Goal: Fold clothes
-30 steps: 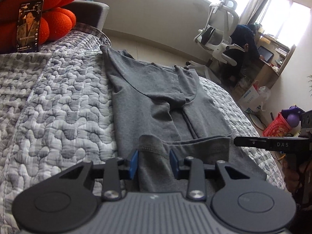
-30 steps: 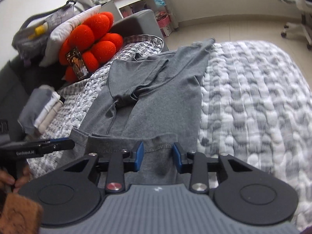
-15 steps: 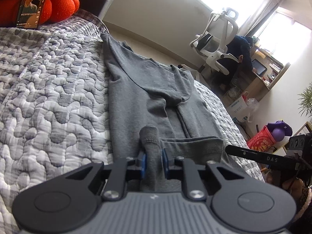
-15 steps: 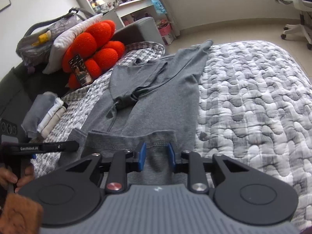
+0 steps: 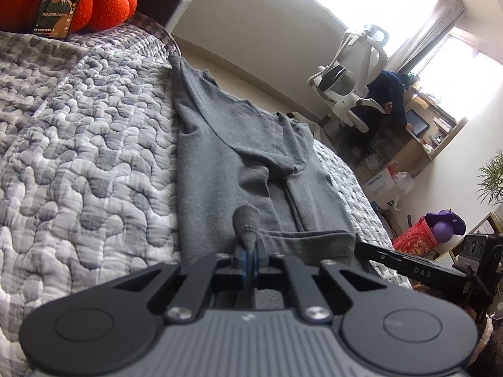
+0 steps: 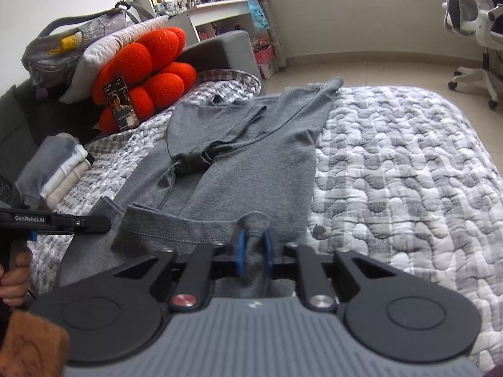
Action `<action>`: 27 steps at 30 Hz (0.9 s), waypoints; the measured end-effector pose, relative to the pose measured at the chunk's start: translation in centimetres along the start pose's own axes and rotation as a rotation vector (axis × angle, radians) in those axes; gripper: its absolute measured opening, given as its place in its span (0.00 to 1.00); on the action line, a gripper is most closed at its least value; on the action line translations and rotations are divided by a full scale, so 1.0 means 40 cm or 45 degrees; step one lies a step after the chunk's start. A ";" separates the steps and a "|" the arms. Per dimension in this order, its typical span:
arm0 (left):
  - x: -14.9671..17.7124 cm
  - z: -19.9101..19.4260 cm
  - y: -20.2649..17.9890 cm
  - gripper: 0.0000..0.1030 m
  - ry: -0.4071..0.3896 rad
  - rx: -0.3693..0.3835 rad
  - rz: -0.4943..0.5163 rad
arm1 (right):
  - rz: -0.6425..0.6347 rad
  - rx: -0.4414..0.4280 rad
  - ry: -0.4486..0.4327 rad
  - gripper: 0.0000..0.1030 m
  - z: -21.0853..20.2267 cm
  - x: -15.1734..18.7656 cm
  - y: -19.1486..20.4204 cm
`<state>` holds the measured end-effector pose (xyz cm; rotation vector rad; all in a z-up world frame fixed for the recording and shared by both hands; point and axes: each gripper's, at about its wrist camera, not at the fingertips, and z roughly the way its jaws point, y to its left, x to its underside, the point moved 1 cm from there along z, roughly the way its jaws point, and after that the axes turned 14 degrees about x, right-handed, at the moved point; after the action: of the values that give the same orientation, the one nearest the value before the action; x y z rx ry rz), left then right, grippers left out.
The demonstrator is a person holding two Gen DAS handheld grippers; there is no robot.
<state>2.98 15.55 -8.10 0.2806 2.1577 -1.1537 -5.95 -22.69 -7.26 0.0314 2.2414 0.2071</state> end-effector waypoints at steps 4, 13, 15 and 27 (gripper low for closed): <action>-0.012 -0.032 -0.015 0.03 -0.113 0.058 0.018 | 0.037 -0.011 -0.145 0.07 -0.040 -0.015 -0.014; -0.123 -0.003 -0.006 0.03 -0.151 0.053 -0.012 | 0.091 0.006 -0.182 0.07 -0.007 -0.099 -0.022; -0.141 0.017 0.006 0.03 -0.152 0.049 -0.009 | 0.093 0.010 -0.191 0.07 0.008 -0.114 -0.023; -0.113 0.106 0.098 0.05 -0.080 -0.079 0.021 | 0.076 0.114 -0.085 0.08 0.126 -0.077 -0.061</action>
<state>10.19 14.98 -9.40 0.2310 2.1276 -1.0705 0.01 -24.68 -8.38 0.1511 2.1839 0.1359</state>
